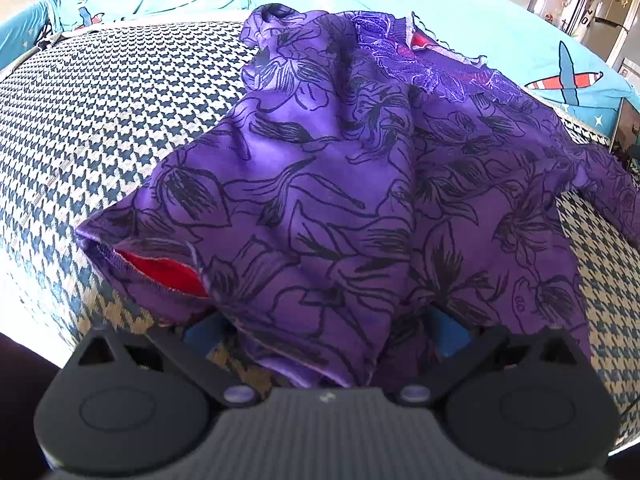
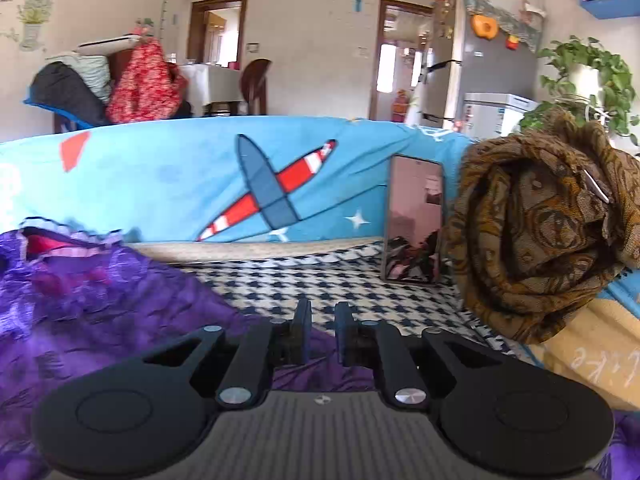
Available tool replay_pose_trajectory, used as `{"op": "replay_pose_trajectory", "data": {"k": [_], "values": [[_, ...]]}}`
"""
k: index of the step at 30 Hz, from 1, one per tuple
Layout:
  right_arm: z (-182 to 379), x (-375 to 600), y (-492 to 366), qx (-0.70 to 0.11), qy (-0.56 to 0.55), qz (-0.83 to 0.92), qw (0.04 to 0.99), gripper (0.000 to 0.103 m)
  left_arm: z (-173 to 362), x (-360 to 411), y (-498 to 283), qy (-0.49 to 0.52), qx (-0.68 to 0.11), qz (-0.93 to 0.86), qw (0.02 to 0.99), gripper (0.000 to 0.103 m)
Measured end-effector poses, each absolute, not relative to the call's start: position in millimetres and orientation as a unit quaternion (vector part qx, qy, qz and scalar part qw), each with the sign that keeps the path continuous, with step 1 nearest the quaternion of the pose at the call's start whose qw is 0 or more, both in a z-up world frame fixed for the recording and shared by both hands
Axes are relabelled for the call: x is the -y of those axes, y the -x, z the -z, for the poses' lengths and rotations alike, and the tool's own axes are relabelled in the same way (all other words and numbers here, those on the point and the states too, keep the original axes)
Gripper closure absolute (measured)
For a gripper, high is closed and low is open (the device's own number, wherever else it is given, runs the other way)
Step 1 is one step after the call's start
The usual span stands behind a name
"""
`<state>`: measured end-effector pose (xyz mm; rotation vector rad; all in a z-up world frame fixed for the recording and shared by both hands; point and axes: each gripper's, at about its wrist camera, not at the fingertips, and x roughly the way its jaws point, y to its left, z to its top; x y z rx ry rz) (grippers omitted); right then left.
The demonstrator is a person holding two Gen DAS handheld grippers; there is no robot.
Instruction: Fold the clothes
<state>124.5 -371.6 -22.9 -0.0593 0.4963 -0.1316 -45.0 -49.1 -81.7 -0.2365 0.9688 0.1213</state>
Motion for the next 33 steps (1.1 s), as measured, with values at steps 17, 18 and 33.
{"op": "replay_pose_trajectory", "data": {"k": [17, 18, 33], "values": [[65, 303, 9, -0.314, -0.015, -0.070, 0.947, 0.081, 75, 29, 61, 0.096, -0.445, -0.099, 0.885, 0.000], [67, 301, 15, -0.316, -0.016, -0.078, 0.945, 0.079, 74, 28, 61, 0.095, -0.445, -0.100, 0.885, 0.000], [75, 264, 115, -0.319, 0.030, -0.163, 0.933, 0.067, 69, 6, 68, 0.114, -0.429, -0.116, 0.888, 0.000]]}}
